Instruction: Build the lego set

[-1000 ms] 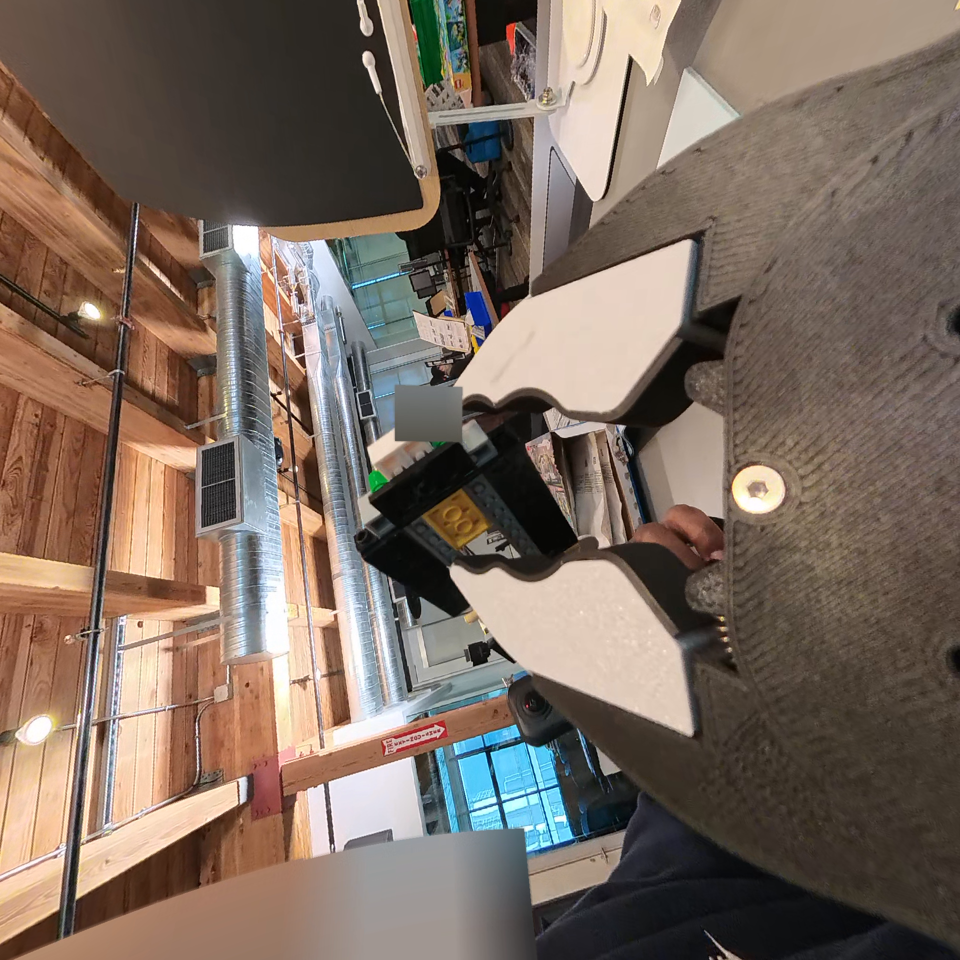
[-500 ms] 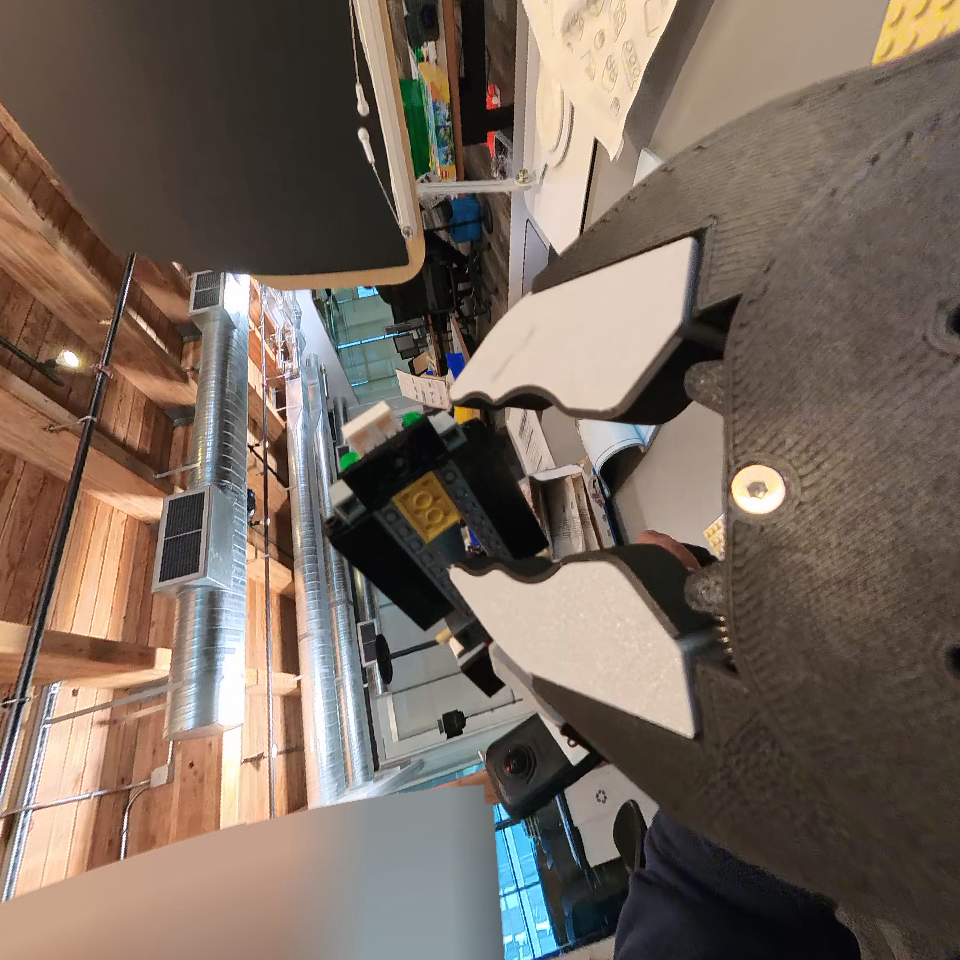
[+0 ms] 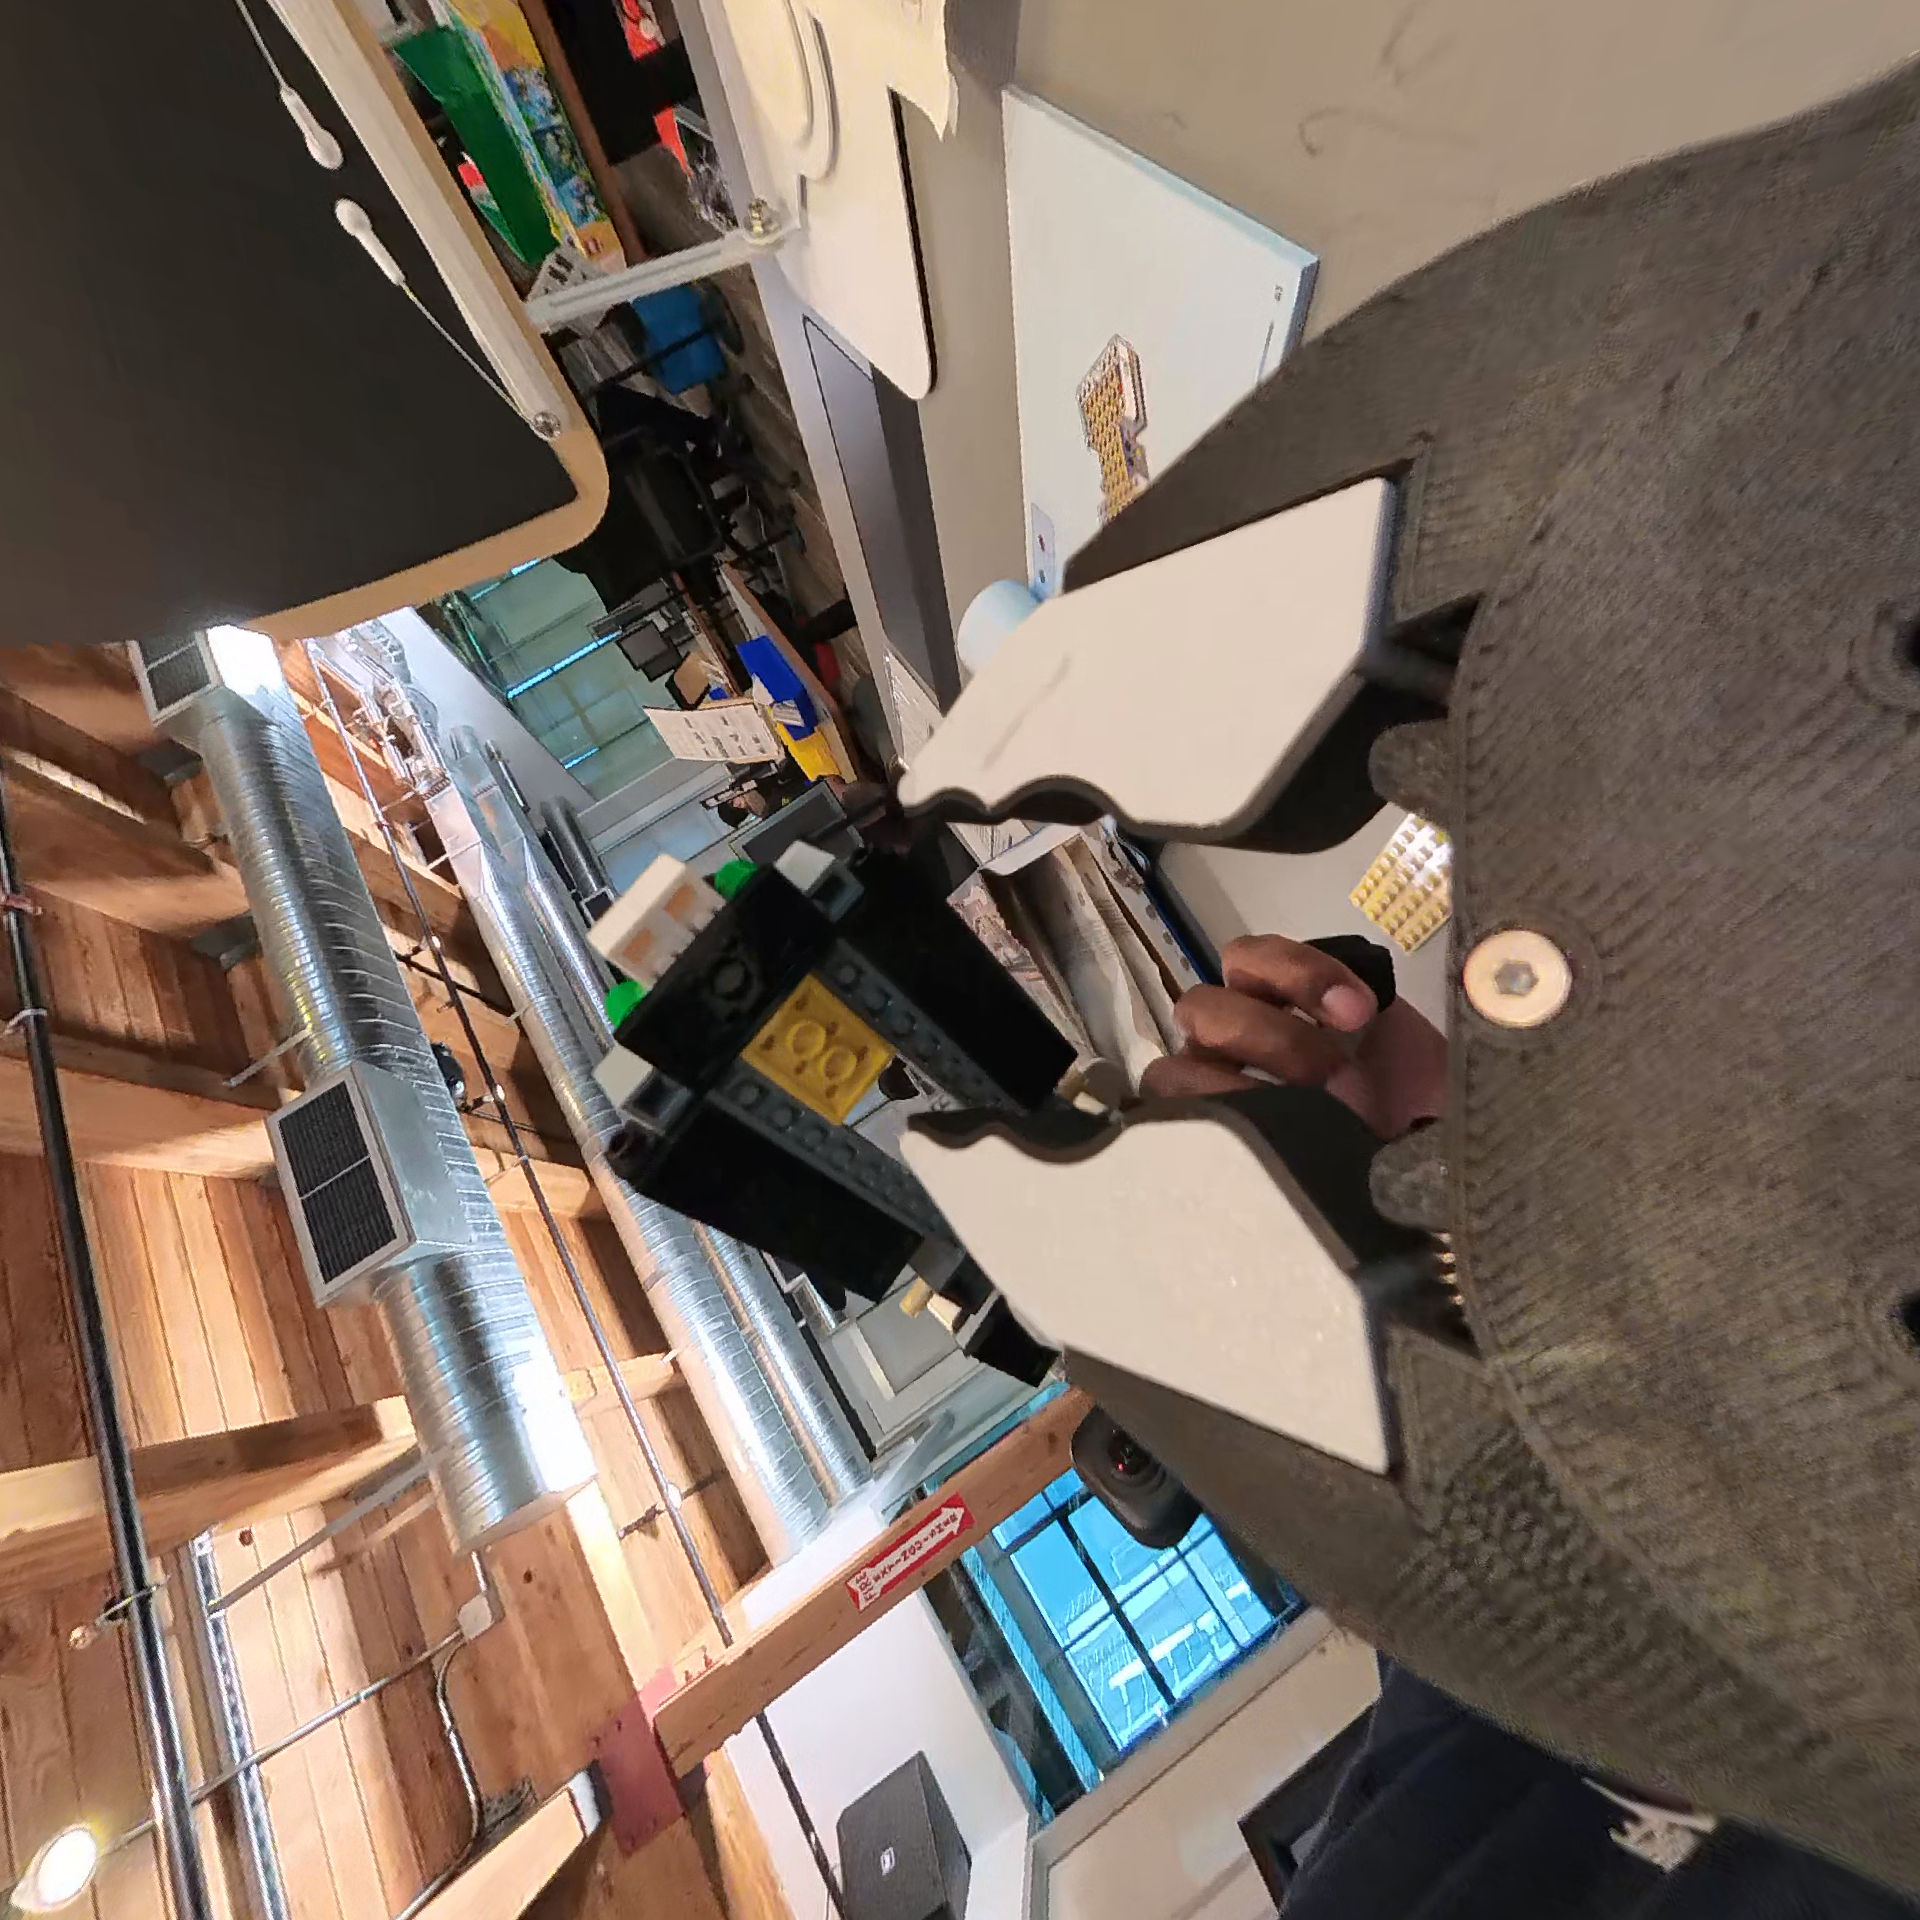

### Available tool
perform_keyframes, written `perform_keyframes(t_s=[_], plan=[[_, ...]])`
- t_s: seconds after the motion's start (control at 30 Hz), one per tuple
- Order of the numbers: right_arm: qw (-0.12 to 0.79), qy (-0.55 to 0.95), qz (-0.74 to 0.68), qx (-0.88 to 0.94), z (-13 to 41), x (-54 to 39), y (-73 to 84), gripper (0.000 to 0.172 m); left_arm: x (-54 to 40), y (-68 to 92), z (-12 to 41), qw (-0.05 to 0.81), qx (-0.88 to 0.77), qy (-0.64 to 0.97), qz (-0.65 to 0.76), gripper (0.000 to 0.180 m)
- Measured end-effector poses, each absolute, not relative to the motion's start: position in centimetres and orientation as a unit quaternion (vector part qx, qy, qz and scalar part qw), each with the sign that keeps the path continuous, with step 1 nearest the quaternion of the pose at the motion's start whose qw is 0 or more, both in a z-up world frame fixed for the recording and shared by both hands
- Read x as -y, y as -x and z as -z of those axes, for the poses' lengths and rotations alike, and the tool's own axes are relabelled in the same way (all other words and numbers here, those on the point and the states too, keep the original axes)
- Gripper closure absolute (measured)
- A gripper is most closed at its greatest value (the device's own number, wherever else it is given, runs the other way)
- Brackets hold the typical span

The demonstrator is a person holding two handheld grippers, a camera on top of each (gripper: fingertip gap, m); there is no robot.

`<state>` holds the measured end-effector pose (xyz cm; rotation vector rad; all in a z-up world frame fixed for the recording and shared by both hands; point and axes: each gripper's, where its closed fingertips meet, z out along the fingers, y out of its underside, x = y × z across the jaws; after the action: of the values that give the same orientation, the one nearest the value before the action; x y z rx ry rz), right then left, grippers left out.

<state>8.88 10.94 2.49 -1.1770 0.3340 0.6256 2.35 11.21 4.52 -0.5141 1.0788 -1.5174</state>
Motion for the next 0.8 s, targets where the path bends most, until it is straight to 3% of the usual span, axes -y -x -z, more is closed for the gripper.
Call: perform_keyframes(t_s=[0.23,0.8], plan=[[0.778,0.494,-0.362,-0.139,-3.4,-10.7,-7.6,0.114,-10.8,-2.0,-4.7,0.546,-0.450,0.213,0.674,0.158],[0.791,0.476,-0.368,-0.111,-3.4,-10.4,-7.7,0.120,-10.1,-2.3,-3.9,0.516,-0.468,0.210,0.686,0.158]])
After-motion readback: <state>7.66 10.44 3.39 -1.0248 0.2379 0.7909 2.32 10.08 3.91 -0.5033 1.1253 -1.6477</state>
